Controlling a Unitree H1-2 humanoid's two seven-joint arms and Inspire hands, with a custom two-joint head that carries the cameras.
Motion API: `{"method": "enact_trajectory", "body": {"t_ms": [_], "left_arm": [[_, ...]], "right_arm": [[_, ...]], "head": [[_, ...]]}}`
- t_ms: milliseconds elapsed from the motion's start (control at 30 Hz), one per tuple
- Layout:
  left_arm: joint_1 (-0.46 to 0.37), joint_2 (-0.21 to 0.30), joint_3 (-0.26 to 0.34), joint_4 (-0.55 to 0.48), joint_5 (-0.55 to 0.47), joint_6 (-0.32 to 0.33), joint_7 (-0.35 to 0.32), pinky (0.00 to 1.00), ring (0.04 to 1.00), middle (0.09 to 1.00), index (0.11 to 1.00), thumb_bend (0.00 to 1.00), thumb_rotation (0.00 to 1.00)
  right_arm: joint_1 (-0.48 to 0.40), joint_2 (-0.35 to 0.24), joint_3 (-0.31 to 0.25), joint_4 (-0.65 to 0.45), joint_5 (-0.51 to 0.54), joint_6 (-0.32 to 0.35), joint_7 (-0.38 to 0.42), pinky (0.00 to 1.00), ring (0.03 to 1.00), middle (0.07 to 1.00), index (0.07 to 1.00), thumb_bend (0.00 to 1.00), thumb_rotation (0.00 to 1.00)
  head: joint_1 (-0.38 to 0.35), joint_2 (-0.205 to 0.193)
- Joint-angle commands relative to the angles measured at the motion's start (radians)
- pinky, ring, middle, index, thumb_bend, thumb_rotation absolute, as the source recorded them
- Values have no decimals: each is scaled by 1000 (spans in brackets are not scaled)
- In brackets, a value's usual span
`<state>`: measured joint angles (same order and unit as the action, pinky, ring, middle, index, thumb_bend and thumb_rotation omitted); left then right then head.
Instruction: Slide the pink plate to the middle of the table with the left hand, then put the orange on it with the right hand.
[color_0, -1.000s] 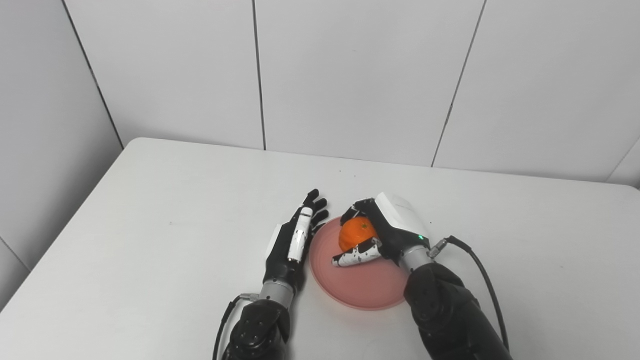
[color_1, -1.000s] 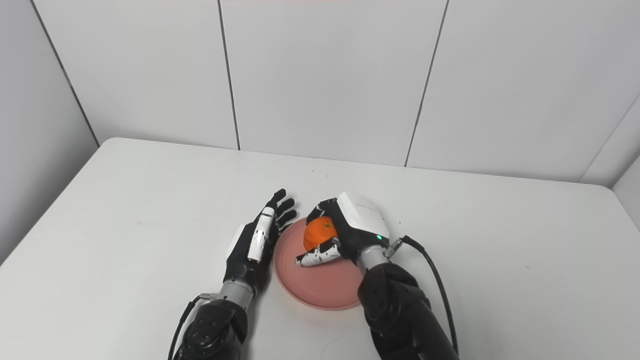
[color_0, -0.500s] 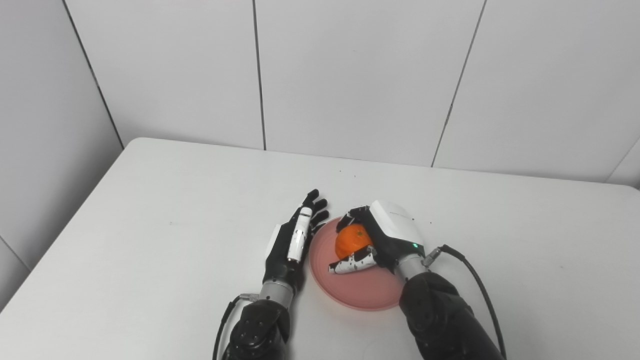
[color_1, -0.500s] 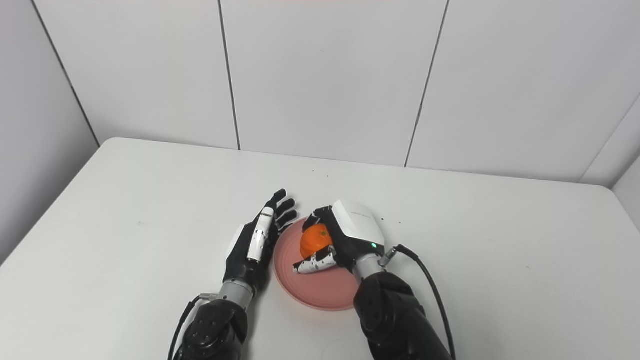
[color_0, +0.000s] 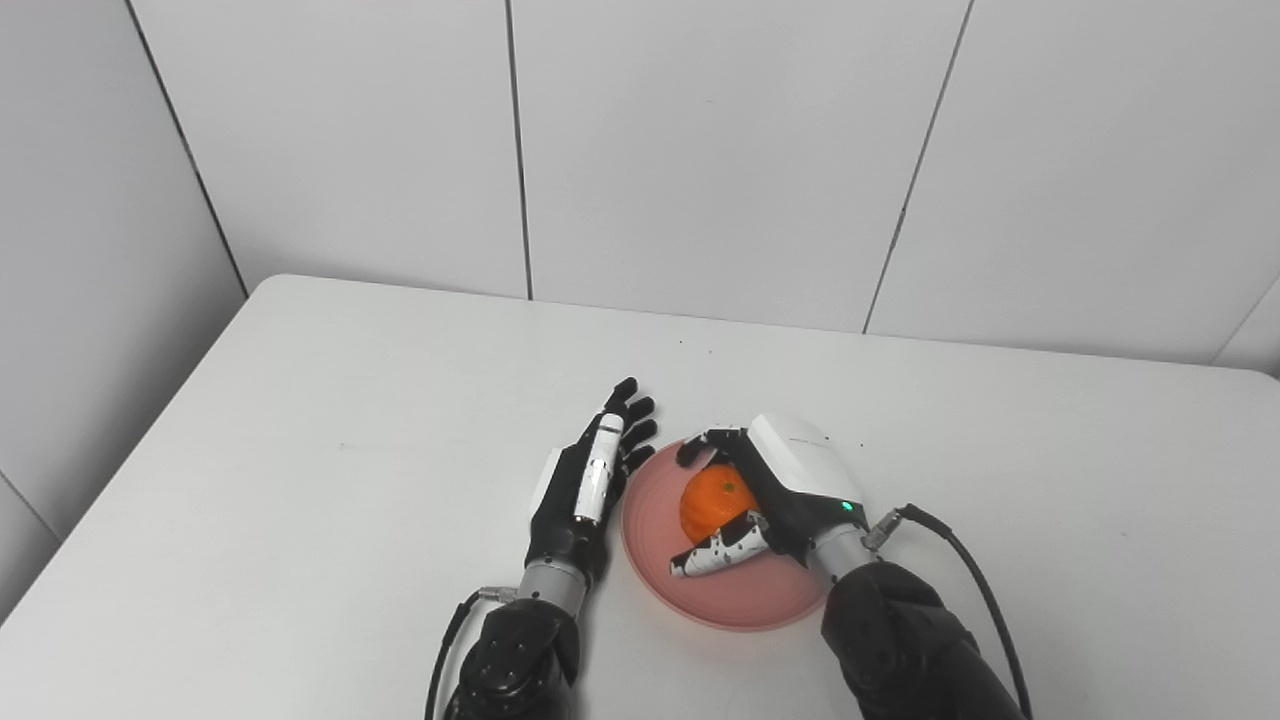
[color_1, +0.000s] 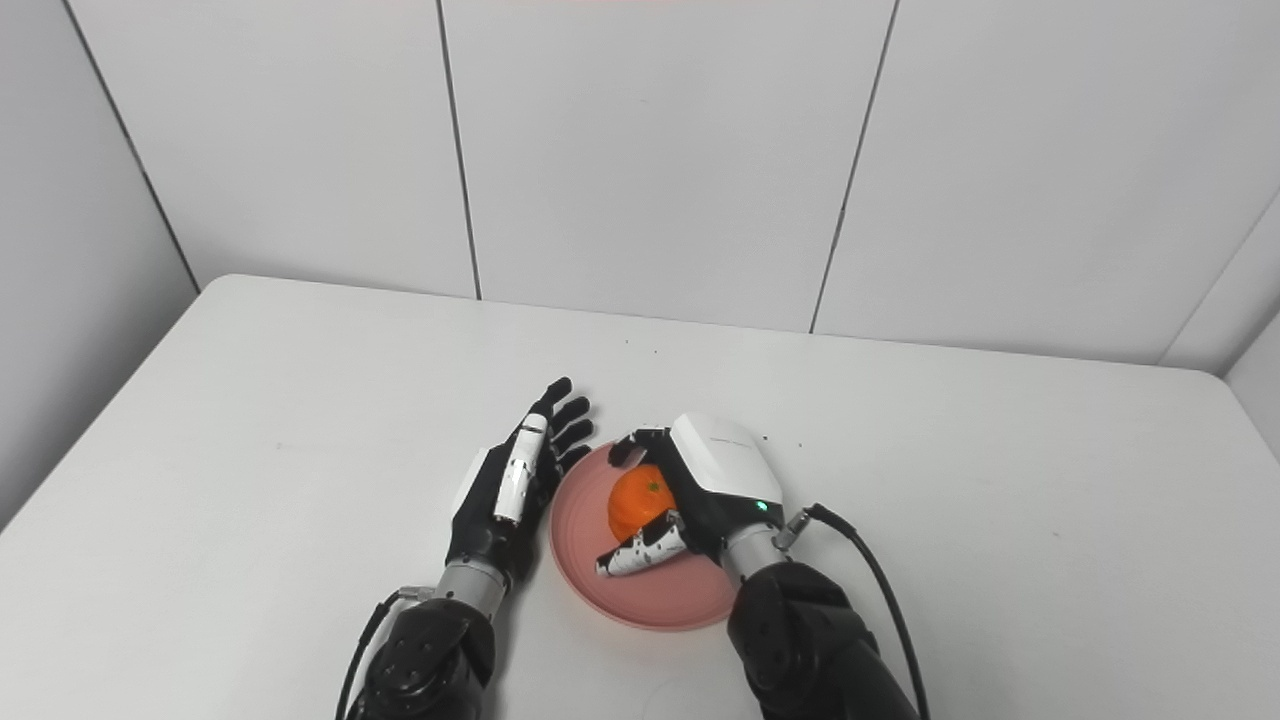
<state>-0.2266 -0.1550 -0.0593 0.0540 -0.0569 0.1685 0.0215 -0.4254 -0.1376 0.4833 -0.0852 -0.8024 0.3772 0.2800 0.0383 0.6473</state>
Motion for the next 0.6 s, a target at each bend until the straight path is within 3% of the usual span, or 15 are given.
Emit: {"method": "enact_trajectory", "body": {"t_ms": [0,67,567], "left_arm": [[-19,-5,-6,-5,5,-9,-5,911,923,921,908,363,1000],[-19,-2,-8,-4,9,-10,-5,906,934,934,913,370,1000],[-18,11,-2,2,0,-26,-21,875,931,943,922,356,1000]], "right_arm": [[-28,-4,-7,-52,3,-25,8,495,637,718,813,978,238],[-29,-7,-12,-59,9,-30,17,616,749,819,845,999,295],[-50,-22,-46,-51,76,-62,35,823,914,948,972,1000,425]], "head": [[-1,-2],[-3,-3],[-36,-8]]}}
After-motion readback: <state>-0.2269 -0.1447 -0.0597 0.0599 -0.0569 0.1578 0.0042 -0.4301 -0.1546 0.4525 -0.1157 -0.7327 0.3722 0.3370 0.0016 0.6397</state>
